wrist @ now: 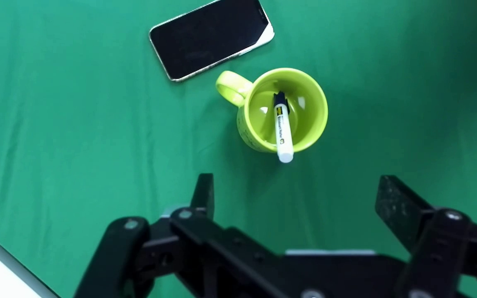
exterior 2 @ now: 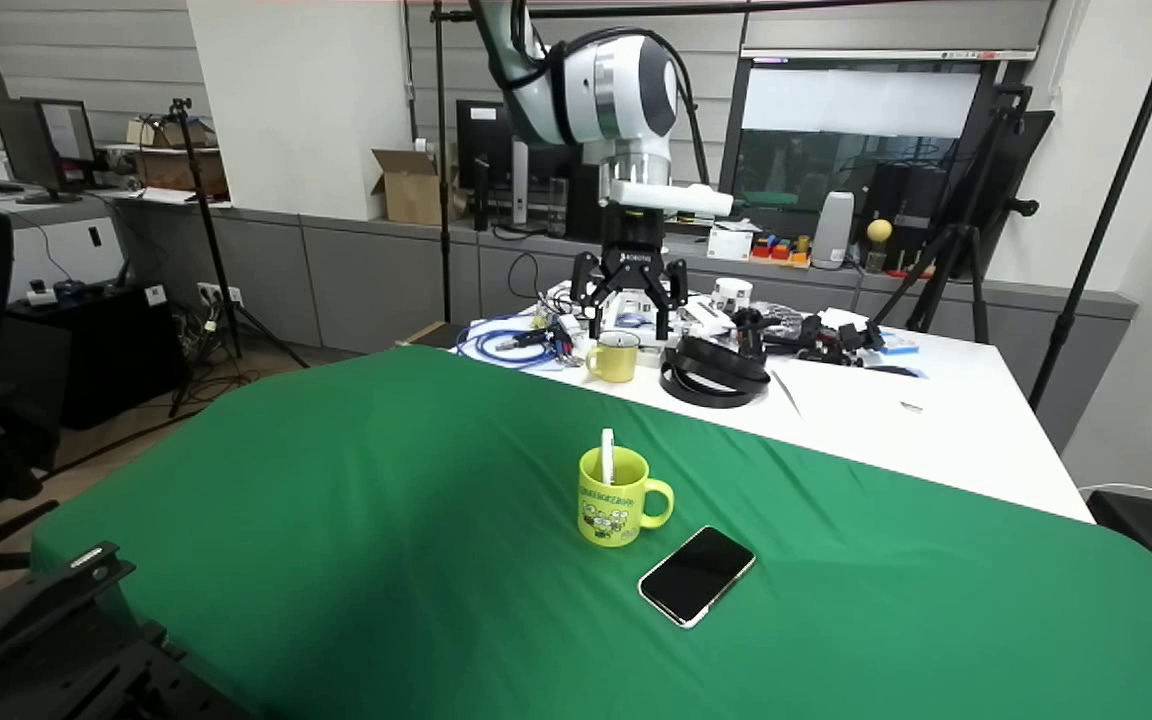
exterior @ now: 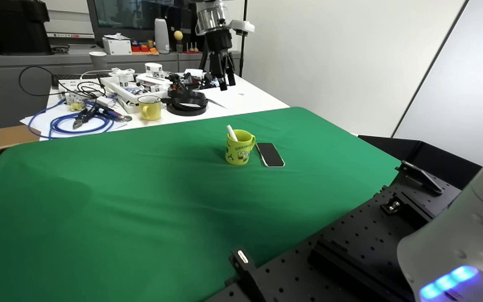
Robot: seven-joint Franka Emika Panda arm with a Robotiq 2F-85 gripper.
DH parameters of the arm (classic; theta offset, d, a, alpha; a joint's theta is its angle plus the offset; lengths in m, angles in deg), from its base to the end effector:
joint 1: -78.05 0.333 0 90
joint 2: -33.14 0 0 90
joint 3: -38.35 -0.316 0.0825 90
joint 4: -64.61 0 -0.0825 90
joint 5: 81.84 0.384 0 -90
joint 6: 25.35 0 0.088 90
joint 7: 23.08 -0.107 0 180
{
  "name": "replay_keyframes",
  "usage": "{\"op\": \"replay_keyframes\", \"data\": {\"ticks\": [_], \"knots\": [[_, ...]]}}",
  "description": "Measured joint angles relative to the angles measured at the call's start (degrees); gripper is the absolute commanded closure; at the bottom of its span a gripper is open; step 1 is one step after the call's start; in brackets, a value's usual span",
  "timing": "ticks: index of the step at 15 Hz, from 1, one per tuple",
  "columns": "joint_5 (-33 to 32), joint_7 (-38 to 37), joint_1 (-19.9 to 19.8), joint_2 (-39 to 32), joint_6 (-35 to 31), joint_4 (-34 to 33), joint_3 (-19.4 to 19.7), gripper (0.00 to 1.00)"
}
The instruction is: Remove the marker from the mug cup and place it on the table
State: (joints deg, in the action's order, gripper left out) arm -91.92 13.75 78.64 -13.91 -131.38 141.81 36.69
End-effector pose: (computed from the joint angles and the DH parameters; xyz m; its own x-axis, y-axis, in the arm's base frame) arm 0.7022 0.0099 0.2117 0.6800 0.6567 -0.3262 0.6693 -0.7376 -0.0897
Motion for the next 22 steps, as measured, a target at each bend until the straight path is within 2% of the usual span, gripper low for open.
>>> {"op": "replay_keyframes", "data": {"ticks": [5, 11, 16, 17, 19, 22], "knots": [[-0.11, -0.65, 0.10, -0.58, 0.00, 0.10, -0.09, 0.00], [0.04, -9.08, 0.85, -6.57, 0.02, 0.03, -0.12, 0.00], [0.09, -13.15, 1.01, -10.34, 0.32, -0.67, -0.13, 0.02], [0.09, -13.47, 1.02, -10.80, 0.45, -0.93, -0.13, 0.27], [0.08, -13.97, 1.01, -11.45, 0.64, -1.45, -0.13, 0.31], [0.09, -14.31, 1.01, -11.62, 0.63, -1.86, -0.13, 0.53]]}}
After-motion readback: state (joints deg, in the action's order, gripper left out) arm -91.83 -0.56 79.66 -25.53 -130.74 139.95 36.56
